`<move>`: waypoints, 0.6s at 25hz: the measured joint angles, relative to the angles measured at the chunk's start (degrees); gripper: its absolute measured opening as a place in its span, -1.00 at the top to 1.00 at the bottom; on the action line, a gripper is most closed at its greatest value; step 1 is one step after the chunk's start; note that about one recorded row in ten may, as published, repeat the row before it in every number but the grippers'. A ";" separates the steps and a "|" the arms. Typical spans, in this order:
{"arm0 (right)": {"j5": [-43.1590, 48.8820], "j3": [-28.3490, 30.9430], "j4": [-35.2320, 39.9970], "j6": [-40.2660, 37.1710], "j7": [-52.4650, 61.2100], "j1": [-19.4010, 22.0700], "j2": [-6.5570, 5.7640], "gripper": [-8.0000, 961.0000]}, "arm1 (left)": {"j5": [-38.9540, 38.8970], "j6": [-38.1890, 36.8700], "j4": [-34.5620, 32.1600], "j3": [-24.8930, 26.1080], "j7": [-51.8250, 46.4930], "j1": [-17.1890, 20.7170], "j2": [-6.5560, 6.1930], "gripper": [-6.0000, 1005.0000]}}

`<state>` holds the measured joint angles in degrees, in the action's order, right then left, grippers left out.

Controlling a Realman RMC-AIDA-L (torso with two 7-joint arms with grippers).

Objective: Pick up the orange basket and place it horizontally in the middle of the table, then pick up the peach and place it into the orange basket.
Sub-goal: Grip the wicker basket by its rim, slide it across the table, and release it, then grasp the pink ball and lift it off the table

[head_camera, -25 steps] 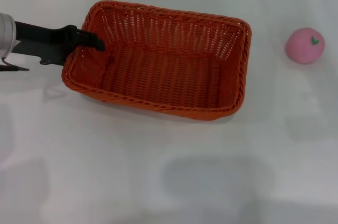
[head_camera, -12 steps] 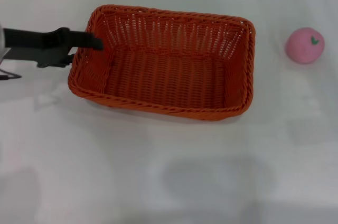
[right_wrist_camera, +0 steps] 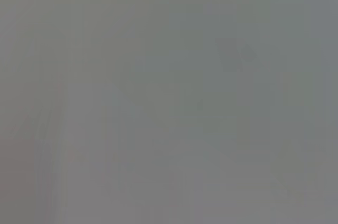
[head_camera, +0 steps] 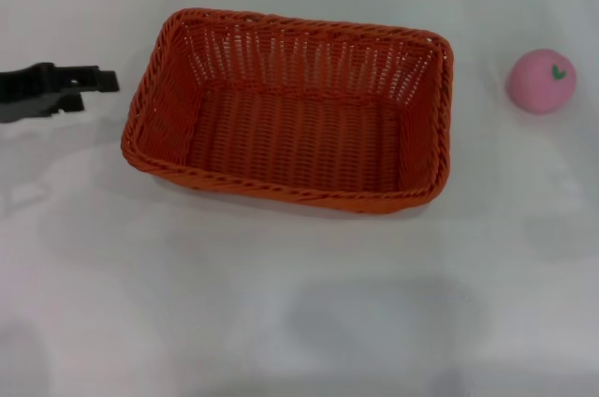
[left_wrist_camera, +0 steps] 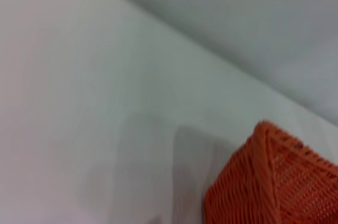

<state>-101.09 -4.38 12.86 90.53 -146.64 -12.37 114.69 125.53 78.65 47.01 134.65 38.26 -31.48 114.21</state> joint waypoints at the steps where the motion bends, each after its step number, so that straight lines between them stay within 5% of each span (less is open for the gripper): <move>1: 0.63 -0.08 1.96 0.03 1.81 0.20 0.00 -0.80 | -0.50 0.07 0.73 0.70 2.23 0.64 0.16 -0.53; 6: 6.96 -0.53 13.54 -1.23 12.97 0.49 -0.22 -0.80 | -8.05 -0.87 2.66 1.76 14.82 4.65 0.84 -0.53; 12: 18.90 -3.34 28.57 -3.83 29.69 -1.39 -0.49 -0.80 | -24.03 -2.66 2.45 4.19 40.15 10.77 4.30 -0.53; 15: 23.50 -6.61 34.14 -5.03 37.45 -2.71 -0.54 -0.80 | -31.08 -2.69 -0.28 4.26 48.89 12.60 4.57 -0.53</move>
<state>-77.59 -11.00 47.00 85.50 -109.19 -15.08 114.15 94.45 75.95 46.74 138.91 87.15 -18.87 118.78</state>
